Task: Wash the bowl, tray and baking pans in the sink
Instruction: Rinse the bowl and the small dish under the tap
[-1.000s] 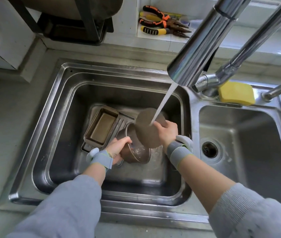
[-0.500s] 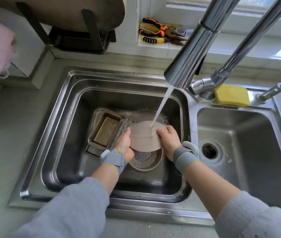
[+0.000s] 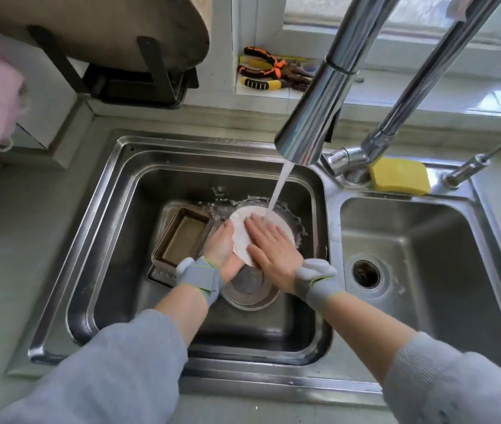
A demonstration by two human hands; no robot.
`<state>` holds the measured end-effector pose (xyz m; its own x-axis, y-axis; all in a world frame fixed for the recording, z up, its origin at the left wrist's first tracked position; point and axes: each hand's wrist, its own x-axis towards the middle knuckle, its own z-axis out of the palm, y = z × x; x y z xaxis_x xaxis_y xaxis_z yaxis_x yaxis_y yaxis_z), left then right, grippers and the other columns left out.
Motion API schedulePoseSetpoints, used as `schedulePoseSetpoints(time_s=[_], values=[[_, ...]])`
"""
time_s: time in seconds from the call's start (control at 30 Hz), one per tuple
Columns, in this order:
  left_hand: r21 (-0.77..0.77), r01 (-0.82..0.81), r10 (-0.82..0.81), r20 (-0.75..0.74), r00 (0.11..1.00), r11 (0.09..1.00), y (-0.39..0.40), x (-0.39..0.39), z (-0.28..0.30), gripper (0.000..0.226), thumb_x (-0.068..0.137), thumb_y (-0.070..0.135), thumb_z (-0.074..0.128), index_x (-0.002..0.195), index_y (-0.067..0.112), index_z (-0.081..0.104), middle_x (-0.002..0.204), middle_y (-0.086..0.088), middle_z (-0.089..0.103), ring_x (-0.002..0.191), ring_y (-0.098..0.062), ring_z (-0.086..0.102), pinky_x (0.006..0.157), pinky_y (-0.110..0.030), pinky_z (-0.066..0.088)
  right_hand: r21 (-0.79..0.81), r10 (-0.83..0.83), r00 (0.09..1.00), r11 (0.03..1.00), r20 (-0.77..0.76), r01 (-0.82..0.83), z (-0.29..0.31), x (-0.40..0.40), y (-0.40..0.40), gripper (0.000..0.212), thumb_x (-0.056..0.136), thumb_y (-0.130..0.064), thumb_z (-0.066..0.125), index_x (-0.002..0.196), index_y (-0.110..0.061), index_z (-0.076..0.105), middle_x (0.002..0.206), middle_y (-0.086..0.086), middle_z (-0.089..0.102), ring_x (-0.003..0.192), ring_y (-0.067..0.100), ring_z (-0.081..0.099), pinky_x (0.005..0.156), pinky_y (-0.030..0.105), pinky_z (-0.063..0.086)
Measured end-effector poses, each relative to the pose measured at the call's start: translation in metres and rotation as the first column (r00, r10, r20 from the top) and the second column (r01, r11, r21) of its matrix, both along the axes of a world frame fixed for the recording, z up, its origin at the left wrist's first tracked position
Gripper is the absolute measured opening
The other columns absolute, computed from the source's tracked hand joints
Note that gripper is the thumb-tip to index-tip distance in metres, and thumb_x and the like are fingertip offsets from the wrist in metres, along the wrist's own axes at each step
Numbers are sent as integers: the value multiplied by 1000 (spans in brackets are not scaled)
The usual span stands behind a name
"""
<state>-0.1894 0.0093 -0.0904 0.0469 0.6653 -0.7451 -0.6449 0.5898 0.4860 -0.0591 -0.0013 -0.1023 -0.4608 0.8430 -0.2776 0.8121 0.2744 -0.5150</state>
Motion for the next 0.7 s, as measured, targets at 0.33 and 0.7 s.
schedulePoseSetpoints(time_s=[0.33,0.7], values=[[39,-35,42,-176,984,999,16,-23,-15,36,103,27,31,125,8,53,132,-19,56,110,-33,60,96,-45,47,-7,-191,981,982,33,191,2,5,8,73,98,-51,33,154,-20,-1,161,1,-6,148,19,-7,120,39,-2],[-108,325,-342,-297,891,940,8,-4,7,81,73,80,47,116,13,62,109,-8,70,99,-24,66,91,-41,51,-140,-443,840,897,-314,420,38,-14,23,30,91,-1,46,115,-8,63,107,14,69,104,30,62,95,39,48]])
